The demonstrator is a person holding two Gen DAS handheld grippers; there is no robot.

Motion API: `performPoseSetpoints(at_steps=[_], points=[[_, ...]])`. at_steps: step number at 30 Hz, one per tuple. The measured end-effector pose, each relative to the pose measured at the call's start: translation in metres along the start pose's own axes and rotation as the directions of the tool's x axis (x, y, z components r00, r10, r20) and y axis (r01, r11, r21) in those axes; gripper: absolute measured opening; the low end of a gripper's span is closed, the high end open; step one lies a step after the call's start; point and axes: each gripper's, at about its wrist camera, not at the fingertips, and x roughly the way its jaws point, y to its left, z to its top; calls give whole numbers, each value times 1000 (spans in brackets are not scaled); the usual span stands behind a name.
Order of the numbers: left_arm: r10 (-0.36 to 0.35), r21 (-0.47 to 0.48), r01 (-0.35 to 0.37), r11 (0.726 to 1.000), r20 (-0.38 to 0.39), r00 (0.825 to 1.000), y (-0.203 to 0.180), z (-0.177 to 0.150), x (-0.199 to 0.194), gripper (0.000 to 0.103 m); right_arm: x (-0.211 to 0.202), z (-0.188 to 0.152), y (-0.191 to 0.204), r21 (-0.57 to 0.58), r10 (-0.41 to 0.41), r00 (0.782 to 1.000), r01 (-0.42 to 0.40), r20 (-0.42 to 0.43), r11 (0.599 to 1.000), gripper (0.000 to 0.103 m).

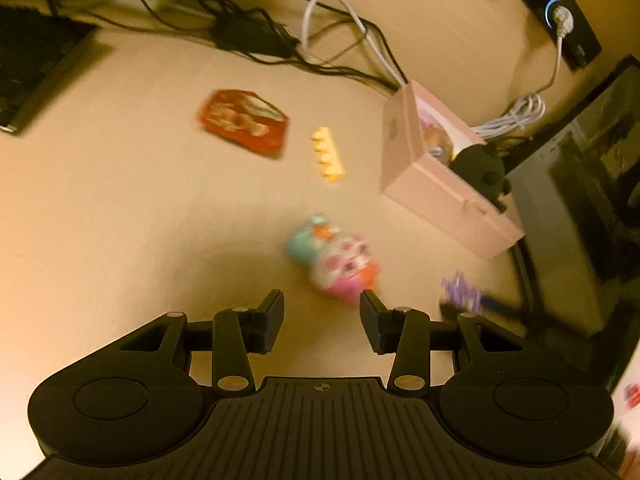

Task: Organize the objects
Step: 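Lower the right tool over the purple ornament while the left tool grasps the pink figurine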

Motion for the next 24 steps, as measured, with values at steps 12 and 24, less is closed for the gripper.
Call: performPoseSetpoints(at_steps=[12,24], points=[[135,27,-135,991,-16,991,-41,31,59,47,-25,-42,-22,48,-52,999,51,15,998,91],[145,140,-139,980,-34,989,-49,18,58,47,-16,-42,-29,145,-3,1000,4,-6,989,103]])
